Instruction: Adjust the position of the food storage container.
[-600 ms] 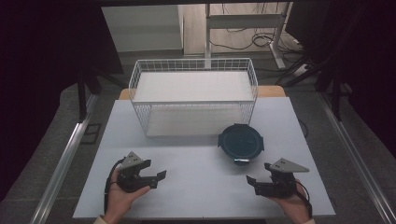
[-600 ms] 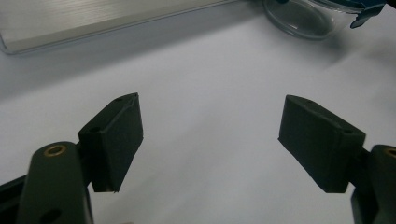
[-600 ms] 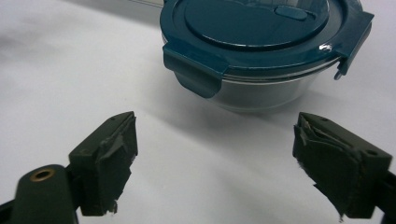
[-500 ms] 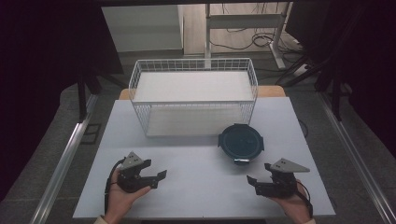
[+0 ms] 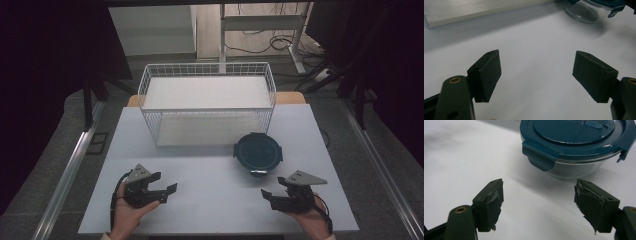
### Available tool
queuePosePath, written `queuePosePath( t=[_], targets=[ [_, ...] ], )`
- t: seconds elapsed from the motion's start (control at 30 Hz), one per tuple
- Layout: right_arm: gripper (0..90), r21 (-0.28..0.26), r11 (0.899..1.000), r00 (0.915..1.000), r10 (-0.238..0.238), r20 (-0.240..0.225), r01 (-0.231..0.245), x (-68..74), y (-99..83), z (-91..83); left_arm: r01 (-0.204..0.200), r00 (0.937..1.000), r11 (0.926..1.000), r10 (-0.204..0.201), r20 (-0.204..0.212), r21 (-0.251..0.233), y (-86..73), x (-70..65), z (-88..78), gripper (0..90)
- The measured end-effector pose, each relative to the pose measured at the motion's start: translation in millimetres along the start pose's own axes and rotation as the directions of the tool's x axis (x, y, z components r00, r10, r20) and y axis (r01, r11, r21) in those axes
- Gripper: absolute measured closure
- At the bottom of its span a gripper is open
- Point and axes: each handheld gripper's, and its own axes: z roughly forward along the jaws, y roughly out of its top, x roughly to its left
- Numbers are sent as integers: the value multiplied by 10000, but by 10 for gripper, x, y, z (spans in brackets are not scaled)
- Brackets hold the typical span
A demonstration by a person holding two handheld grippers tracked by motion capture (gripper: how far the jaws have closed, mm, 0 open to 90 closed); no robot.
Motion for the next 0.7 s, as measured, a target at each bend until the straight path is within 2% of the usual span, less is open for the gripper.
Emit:
queuePosePath(
  t=[0.17,0.23,0.33,0.43,0.5,0.7],
  targets=[
    [250,138,9999,10000,-43,65,42,-16,2,25,-115,9999,9999,115,-75,59,-13,15,4,224],
    [252,210,9998,10000,-17,65,15,-26,-4,32,-2,9999,10000,3,-146,54,-14,31,4,224],
    [263,179,9998,9999,51,88,-52,-35,-1,16,-55,9999,10000,56,-158,14,-10,33,-7,224],
    [276,172,9998,9999,118,33,-119,-39,5,10,-35,9999,10000,35,-125,22,-16,52,-9,224],
    [304,219,9997,9998,113,-138,-110,-40,22,0,-44,9997,9999,41,-256,-102,-27,52,-10,229],
    [313,251,9997,9999,10,-148,-7,-43,116,-25,-53,9999,10000,53,-87,15,-36,52,3,229]
  ],
)
